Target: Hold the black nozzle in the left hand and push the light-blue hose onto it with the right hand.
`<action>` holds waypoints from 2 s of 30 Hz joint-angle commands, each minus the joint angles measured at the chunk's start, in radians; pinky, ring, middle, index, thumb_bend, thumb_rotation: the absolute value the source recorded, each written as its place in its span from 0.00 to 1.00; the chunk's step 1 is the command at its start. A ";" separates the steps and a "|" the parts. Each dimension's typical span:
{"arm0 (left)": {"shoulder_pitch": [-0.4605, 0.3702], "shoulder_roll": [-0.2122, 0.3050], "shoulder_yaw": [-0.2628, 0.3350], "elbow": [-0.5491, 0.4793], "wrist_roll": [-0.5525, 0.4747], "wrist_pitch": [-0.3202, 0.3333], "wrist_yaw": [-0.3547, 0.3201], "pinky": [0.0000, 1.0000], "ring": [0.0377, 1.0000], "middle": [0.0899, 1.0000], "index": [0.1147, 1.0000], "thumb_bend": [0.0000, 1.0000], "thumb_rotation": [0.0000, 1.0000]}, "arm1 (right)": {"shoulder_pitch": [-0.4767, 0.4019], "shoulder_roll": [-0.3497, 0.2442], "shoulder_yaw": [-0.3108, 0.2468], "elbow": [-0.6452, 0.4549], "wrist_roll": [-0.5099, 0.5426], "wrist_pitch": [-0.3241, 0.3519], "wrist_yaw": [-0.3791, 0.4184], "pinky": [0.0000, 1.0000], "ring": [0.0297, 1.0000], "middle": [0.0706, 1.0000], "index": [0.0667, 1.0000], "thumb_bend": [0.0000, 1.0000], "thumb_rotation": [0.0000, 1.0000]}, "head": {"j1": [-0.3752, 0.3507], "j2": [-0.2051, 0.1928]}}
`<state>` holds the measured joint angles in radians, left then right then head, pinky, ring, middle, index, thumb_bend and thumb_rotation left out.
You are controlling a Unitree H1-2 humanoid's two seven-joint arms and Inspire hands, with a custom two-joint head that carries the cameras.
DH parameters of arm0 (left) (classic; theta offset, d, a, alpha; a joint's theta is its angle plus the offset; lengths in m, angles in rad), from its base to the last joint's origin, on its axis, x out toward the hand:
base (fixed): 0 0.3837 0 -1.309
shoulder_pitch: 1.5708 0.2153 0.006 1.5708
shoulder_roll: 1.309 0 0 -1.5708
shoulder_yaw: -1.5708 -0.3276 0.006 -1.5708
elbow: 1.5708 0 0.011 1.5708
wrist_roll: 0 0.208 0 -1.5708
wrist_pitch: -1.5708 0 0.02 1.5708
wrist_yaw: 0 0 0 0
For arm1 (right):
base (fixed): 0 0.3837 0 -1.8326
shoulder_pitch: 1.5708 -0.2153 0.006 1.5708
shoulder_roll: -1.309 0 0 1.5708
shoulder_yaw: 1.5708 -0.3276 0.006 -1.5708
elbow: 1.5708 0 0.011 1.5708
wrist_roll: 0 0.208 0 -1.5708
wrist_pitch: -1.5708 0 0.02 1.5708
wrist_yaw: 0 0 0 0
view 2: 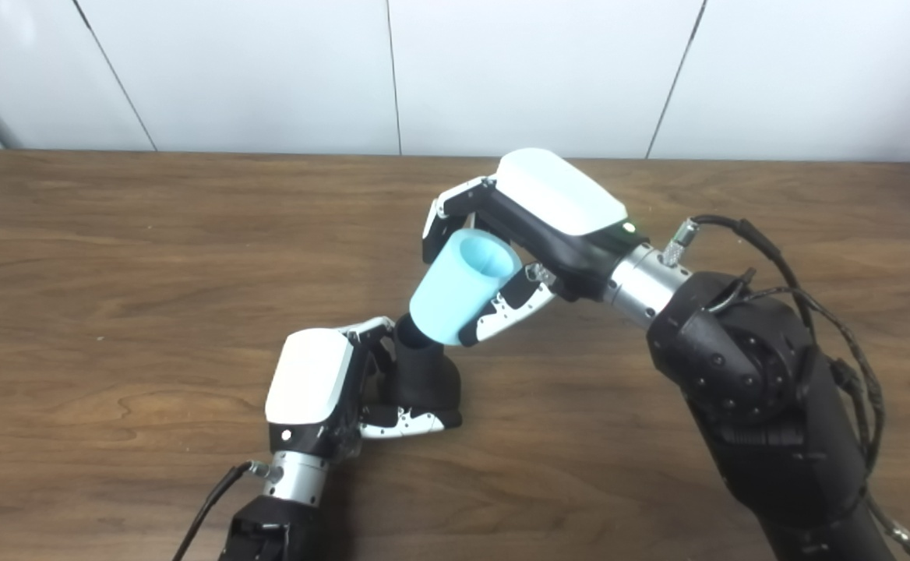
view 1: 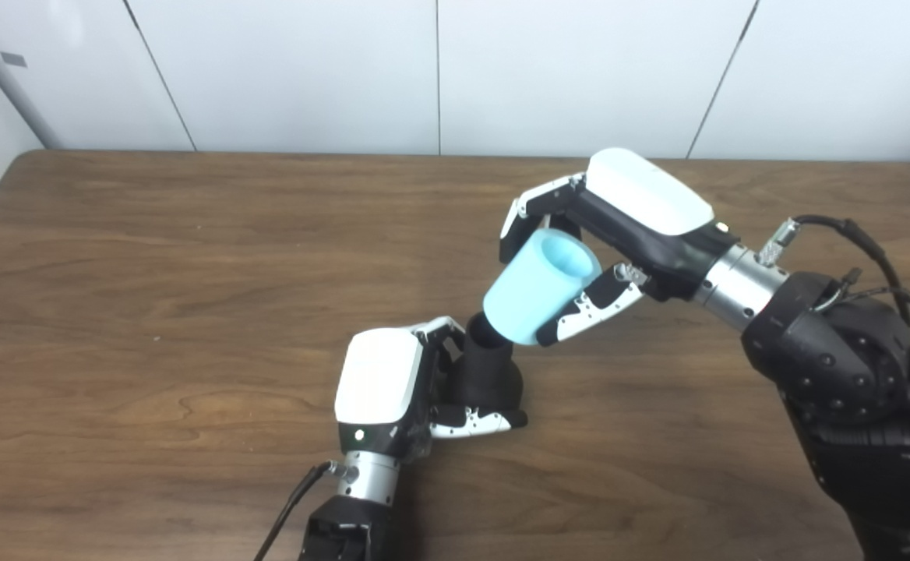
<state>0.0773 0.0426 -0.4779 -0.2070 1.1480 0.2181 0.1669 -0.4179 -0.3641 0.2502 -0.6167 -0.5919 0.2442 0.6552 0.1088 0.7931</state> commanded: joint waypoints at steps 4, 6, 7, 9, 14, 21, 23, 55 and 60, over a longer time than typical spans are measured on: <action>0.010 0.002 -0.019 0.035 0.002 -0.003 -0.038 0.35 0.41 0.34 0.44 0.52 0.00 | -0.023 -0.001 -0.014 -0.012 -0.002 -0.029 -0.034 0.32 0.35 0.47 0.48 0.51 0.00 | 0.001 0.000; 0.007 0.001 -0.020 0.036 0.001 -0.004 -0.037 0.35 0.40 0.34 0.44 0.52 0.00 | -0.022 0.000 -0.014 -0.011 -0.004 -0.034 -0.036 0.31 0.34 0.46 0.50 0.51 0.00 | 0.003 -0.001; 0.006 0.001 -0.020 0.036 0.003 -0.004 -0.036 0.35 0.40 0.34 0.43 0.52 0.00 | -0.021 0.001 -0.013 -0.011 -0.005 -0.034 -0.035 0.31 0.34 0.46 0.50 0.51 0.00 | 0.003 -0.001; 0.003 0.000 -0.022 0.037 0.009 -0.004 -0.033 0.35 0.40 0.34 0.44 0.52 0.00 | -0.021 0.002 -0.011 -0.011 -0.007 -0.031 -0.031 0.31 0.34 0.46 0.50 0.51 0.00 | 0.006 0.000; 0.000 -0.001 -0.022 0.038 0.006 -0.002 -0.036 0.33 0.38 0.33 0.43 0.52 0.00 | -0.016 0.010 -0.006 -0.013 -0.015 -0.019 -0.026 0.31 0.34 0.46 0.51 0.51 0.00 | 0.009 0.000; -0.004 -0.002 -0.024 0.046 0.008 0.004 -0.034 0.33 0.39 0.33 0.43 0.52 0.00 | -0.014 0.023 0.001 -0.016 -0.030 -0.003 -0.013 0.31 0.34 0.46 0.49 0.51 0.00 | 0.018 -0.002; -0.006 -0.003 -0.025 0.047 0.009 0.006 -0.037 0.33 0.39 0.34 0.43 0.52 0.00 | -0.011 0.024 0.003 -0.011 -0.033 -0.020 -0.024 0.32 0.35 0.47 0.49 0.51 0.00 | 0.025 -0.003; -0.011 -0.004 -0.037 0.042 0.015 0.010 -0.046 0.32 0.38 0.33 0.43 0.52 0.00 | -0.043 0.018 0.092 0.026 -0.072 -0.101 0.009 0.27 0.37 0.48 0.49 0.49 0.00 | 0.019 0.004; -0.007 -0.005 -0.040 0.043 0.016 0.011 -0.051 0.36 0.43 0.34 0.44 0.52 0.00 | -0.086 0.012 0.115 0.020 -0.085 -0.088 0.063 0.27 0.36 0.45 0.52 0.49 0.00 | 0.019 0.004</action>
<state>0.0490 0.0431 -0.4937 -0.1904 1.1511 0.2233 0.1584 -0.4638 -0.3494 0.3609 -0.5849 -0.6783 0.1670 0.7034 0.1273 0.7961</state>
